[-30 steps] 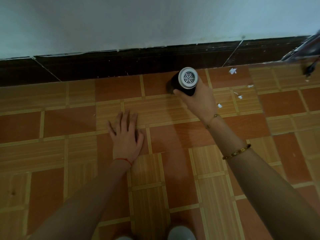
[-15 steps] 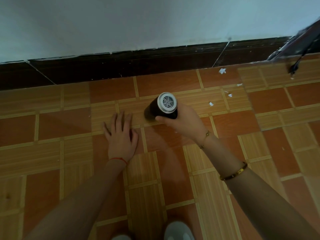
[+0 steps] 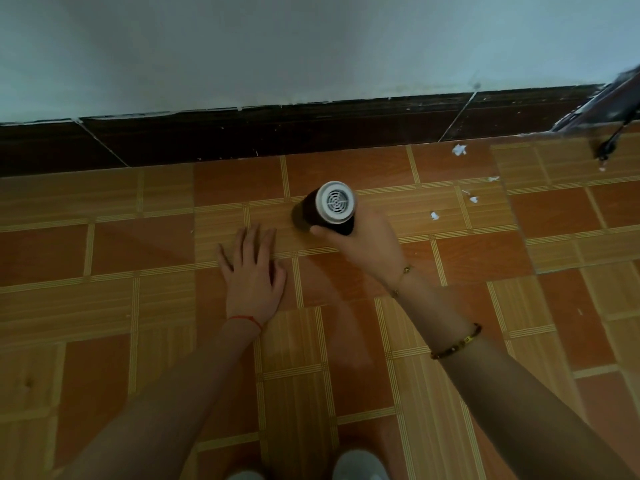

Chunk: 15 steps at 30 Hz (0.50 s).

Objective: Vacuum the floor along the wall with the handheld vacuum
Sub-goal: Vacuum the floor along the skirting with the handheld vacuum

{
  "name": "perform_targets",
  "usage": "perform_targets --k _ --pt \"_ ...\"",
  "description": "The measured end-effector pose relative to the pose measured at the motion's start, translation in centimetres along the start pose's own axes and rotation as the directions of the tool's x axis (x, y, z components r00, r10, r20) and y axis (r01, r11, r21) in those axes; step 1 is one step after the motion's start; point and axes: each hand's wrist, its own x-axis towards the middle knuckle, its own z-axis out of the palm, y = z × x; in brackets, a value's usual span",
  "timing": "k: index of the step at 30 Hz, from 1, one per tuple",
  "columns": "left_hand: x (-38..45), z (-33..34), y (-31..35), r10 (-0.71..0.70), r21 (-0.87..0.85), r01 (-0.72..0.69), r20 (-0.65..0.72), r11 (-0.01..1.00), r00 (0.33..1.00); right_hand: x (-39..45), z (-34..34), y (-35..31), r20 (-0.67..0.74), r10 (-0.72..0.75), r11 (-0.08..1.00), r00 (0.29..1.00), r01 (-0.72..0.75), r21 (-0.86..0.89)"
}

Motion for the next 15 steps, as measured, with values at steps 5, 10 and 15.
perform_targets --k 5,10,15 --pt "0.1 -0.2 -0.3 -0.004 0.018 0.005 -0.019 1.0 1.0 0.9 1.7 -1.3 0.053 -0.047 0.998 0.997 0.049 -0.032" --pt "-0.6 -1.6 -2.4 -0.098 0.033 0.101 -0.084 0.994 0.992 3.0 1.5 -2.2 -0.066 0.003 1.0 0.998 -0.003 -0.008" --pt "-1.6 -2.0 -4.8 -0.196 0.095 0.207 -0.11 0.974 0.974 4.7 3.1 -4.1 -0.047 -0.033 0.999 0.998 0.034 0.028"
